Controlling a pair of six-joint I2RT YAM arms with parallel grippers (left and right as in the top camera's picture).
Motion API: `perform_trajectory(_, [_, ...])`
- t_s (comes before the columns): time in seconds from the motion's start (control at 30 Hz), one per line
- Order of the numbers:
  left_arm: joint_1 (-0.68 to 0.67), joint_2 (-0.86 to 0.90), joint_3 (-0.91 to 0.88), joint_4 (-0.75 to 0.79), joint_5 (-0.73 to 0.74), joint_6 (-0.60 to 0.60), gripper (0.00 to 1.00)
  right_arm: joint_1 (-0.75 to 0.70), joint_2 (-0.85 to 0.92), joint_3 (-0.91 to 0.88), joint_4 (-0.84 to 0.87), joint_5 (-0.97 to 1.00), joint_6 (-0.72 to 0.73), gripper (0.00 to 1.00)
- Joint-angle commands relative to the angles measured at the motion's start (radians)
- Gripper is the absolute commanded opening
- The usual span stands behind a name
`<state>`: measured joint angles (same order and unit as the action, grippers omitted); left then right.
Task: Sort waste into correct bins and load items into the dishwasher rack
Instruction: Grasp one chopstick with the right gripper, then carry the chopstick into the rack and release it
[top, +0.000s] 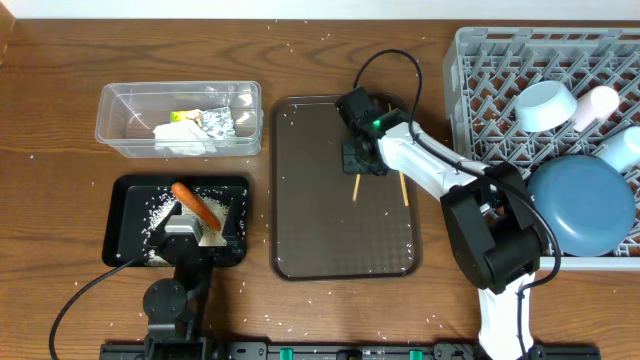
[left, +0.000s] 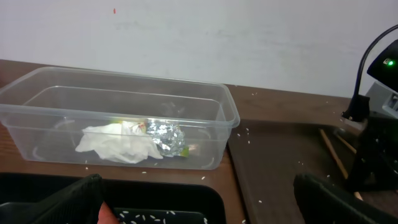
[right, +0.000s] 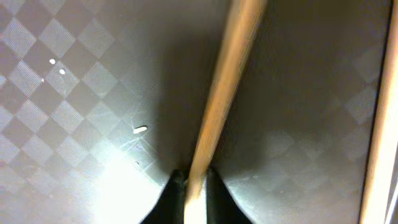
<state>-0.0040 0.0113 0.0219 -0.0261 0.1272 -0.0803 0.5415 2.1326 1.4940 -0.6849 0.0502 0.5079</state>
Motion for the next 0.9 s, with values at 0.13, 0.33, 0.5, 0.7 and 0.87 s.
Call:
perform_trajectory(0.13, [-0.004, -0.006, -0.018, -0.032, 0.01, 0.005, 0.98, -0.002, 0.027, -0.015, -0.039, -0.024, 0.038, 0.01])
perform_trajectory(0.33, [-0.004, -0.006, -0.018, -0.032, 0.01, 0.005, 0.98, -0.042, -0.106, -0.015, -0.069, -0.024, 0.037, 0.01])
perform_trajectory(0.5, [-0.004, -0.006, -0.018, -0.032, 0.011, 0.005, 0.98, -0.113, -0.269, -0.015, -0.087, -0.024, -0.019, 0.01])
perform_trajectory(0.7, [-0.004, -0.006, -0.018, -0.032, 0.01, 0.005, 0.98, -0.238, -0.455, -0.015, -0.108, -0.02, -0.137, 0.01])
perform_trajectory(0.87, [-0.004, -0.006, -0.018, -0.032, 0.01, 0.005, 0.98, -0.388, -0.537, -0.015, -0.109, -0.01, -0.261, 0.01])
